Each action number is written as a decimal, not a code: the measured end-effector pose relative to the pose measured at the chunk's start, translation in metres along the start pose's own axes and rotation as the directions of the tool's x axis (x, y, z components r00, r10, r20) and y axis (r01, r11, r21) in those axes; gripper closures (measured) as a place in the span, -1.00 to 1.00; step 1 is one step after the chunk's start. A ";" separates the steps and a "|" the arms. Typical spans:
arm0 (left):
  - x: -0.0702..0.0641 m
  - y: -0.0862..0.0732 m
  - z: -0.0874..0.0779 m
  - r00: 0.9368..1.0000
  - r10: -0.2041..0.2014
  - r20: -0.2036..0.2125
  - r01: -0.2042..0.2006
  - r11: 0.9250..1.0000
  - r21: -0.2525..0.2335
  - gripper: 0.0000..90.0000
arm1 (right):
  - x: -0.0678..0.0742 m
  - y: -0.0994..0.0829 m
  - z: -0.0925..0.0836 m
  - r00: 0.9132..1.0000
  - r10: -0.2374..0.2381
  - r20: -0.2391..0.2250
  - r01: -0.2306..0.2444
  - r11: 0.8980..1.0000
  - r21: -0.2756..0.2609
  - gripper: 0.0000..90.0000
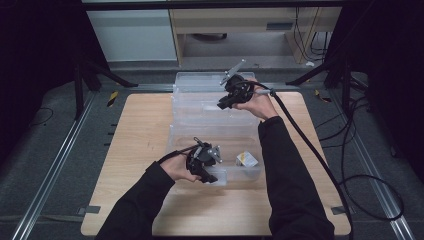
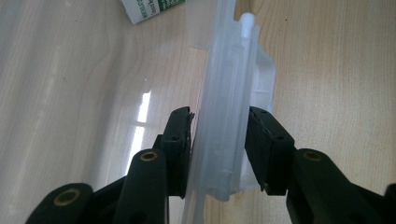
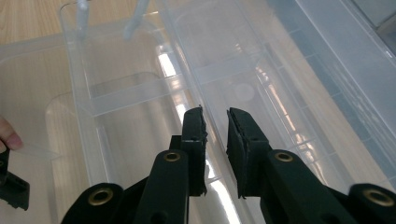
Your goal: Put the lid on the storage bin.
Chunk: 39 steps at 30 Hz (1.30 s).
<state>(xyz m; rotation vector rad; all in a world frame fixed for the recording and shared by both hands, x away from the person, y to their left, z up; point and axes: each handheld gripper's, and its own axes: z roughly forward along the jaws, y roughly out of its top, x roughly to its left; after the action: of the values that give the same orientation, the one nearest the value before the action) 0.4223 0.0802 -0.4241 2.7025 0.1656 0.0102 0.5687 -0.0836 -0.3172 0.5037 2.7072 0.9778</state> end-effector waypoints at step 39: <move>-0.002 0.000 0.001 1.000 -0.002 0.014 0.001 1.000 0.016 0.38 | 0.023 0.007 -0.025 0.989 -0.041 -0.143 0.052 0.996 0.077 0.93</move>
<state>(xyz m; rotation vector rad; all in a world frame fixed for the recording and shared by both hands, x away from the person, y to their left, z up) 0.4206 0.0793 -0.4244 2.7174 0.1641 -0.0113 0.5409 -0.0842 -0.2958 0.3975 2.8808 0.9279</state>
